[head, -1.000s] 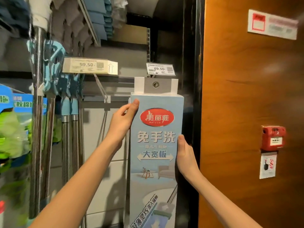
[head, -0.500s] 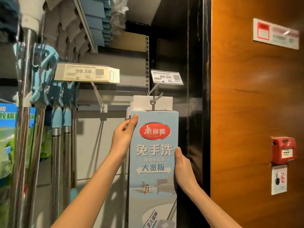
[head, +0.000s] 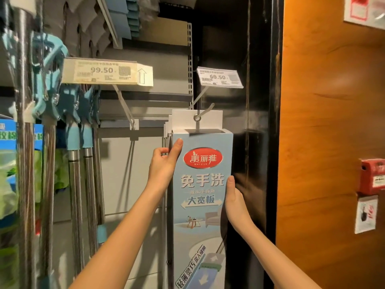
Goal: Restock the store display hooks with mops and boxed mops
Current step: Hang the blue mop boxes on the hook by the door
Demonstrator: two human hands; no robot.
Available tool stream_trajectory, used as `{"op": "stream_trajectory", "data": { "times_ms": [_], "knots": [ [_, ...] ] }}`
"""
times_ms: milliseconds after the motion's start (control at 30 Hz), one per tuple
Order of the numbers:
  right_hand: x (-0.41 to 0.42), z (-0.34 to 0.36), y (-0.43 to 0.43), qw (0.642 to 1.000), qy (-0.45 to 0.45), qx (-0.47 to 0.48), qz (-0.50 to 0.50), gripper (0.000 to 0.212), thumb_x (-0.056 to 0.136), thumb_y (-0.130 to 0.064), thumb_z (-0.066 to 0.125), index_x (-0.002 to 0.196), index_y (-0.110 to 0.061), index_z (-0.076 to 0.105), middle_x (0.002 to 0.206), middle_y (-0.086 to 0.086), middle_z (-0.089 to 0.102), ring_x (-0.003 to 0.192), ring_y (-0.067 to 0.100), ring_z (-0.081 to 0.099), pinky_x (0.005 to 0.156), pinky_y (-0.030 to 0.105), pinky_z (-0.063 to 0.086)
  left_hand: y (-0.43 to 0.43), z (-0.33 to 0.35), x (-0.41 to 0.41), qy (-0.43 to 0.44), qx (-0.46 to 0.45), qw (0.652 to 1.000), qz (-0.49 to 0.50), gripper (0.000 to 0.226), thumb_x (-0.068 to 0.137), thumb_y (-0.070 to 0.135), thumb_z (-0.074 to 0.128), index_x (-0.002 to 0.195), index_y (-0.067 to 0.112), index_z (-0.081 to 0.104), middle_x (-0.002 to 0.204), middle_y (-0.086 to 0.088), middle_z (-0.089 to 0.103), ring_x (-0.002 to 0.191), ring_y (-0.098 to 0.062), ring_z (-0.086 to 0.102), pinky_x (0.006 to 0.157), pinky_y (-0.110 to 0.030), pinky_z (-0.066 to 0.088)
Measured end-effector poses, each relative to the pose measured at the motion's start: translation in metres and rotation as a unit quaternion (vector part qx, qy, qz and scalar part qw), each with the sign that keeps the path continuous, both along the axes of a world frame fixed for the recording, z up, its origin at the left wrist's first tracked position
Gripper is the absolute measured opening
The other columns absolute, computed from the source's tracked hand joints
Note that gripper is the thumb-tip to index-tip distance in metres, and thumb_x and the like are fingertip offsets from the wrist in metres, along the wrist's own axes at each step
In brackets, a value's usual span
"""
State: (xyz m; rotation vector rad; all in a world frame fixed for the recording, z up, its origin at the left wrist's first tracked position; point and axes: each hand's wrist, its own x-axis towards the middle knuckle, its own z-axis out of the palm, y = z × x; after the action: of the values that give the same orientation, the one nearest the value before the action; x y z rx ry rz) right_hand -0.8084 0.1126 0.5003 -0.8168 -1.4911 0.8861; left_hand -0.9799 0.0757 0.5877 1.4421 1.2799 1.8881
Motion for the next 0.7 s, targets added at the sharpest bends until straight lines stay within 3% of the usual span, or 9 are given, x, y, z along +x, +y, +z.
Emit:
{"op": "stream_trajectory", "data": {
  "times_ms": [133,200,267,300,367,433,533,633,700],
  "knots": [
    [0.015,0.002,-0.021,0.999,0.025,-0.027,0.024,0.041,0.091,-0.056,0.03,0.099,-0.039,0.066,0.101,-0.013,0.072,0.106,0.01,0.065,0.101,0.039,0.048,-0.014,-0.013,0.008,-0.03,0.022,0.999,-0.003,0.061,0.079,0.059,0.055,0.115,0.011,0.048,0.1,0.0,0.063,0.082,-0.006,0.061,0.063,-0.016,0.045],
    [0.026,0.002,-0.038,0.998,0.022,-0.035,0.042,0.041,0.086,-0.062,0.029,0.101,-0.045,0.063,0.111,-0.012,0.069,0.117,0.011,0.058,0.105,0.036,0.041,-0.027,-0.025,0.011,-0.05,0.038,0.998,-0.004,0.054,0.082,0.055,0.054,0.114,0.012,0.048,0.102,0.001,0.061,0.09,-0.008,0.061,0.072,-0.015,0.048],
    [0.042,0.001,-0.06,0.998,0.012,-0.046,0.042,0.052,0.083,-0.063,0.026,0.122,-0.041,0.052,0.131,-0.004,0.058,0.127,0.016,0.049,0.109,0.034,0.037,-0.044,-0.041,0.015,-0.06,0.049,0.997,0.001,0.053,0.077,0.058,0.053,0.109,0.015,0.049,0.108,-0.002,0.061,0.102,-0.014,0.06,0.09,-0.028,0.049],
    [0.053,0.0,-0.069,0.998,0.005,-0.05,0.038,0.065,0.082,-0.064,0.026,0.137,-0.033,0.043,0.139,0.001,0.052,0.129,0.017,0.047,0.109,0.035,0.036,-0.055,-0.049,0.02,-0.062,0.058,0.996,0.008,0.047,0.078,0.057,0.052,0.105,0.018,0.05,0.108,-0.003,0.061,0.103,-0.014,0.06,0.094,-0.032,0.048],
    [0.08,-0.004,-0.091,0.998,-0.012,-0.058,0.036,0.073,0.085,-0.062,0.024,0.146,-0.022,0.033,0.143,0.008,0.048,0.125,0.019,0.05,0.108,0.037,0.039,-0.075,-0.07,0.034,-0.067,0.065,0.995,0.024,0.026,0.09,0.05,0.049,0.097,0.025,0.05,0.102,-0.001,0.061,0.099,-0.014,0.06,0.093,-0.033,0.049],
    [0.111,-0.012,-0.116,0.997,-0.017,-0.06,0.042,0.064,0.094,-0.054,0.022,0.147,-0.018,0.031,0.139,0.009,0.049,0.124,0.023,0.052,0.104,0.038,0.043,-0.095,-0.095,0.061,-0.056,0.052,0.996,0.036,0.022,0.093,0.047,0.047,0.096,0.026,0.052,0.1,0.001,0.061,0.097,-0.014,0.059,0.09,-0.034,0.048],
    [0.176,-0.039,-0.152,0.995,-0.043,-0.09,0.017,0.058,0.095,-0.053,0.022,0.142,-0.022,0.037,0.133,0.004,0.053,0.119,0.022,0.056,0.101,0.038,0.045,-0.127,-0.14,0.126,-0.061,0.004,0.998,0.0,0.022,0.1,0.034,0.042,0.104,0.014,0.051,0.1,0.001,0.06,0.093,-0.011,0.057,0.085,-0.028,0.046],
    [0.243,-0.081,-0.185,0.982,-0.063,-0.172,-0.043,0.041,0.097,-0.053,0.028,0.128,-0.031,0.044,0.133,0.002,0.054,0.108,0.014,0.059,0.092,0.032,0.049,-0.153,-0.191,0.201,-0.042,-0.076,0.994,-0.073,0.027,0.101,0.03,0.039,0.112,0.007,0.051,0.103,-0.002,0.06,0.099,-0.016,0.058,0.09,-0.032,0.047],
    [0.288,-0.112,-0.208,0.964,-0.09,-0.226,-0.109,0.042,0.097,-0.052,0.033,0.129,-0.028,0.046,0.132,0.002,0.055,0.106,0.015,0.06,0.088,0.031,0.052,-0.167,-0.227,0.249,-0.022,-0.12,0.985,-0.119,0.035,0.1,0.033,0.041,0.119,0.006,0.05,0.112,-0.004,0.061,0.104,-0.016,0.059,0.093,-0.033,0.048]
  ]
}}
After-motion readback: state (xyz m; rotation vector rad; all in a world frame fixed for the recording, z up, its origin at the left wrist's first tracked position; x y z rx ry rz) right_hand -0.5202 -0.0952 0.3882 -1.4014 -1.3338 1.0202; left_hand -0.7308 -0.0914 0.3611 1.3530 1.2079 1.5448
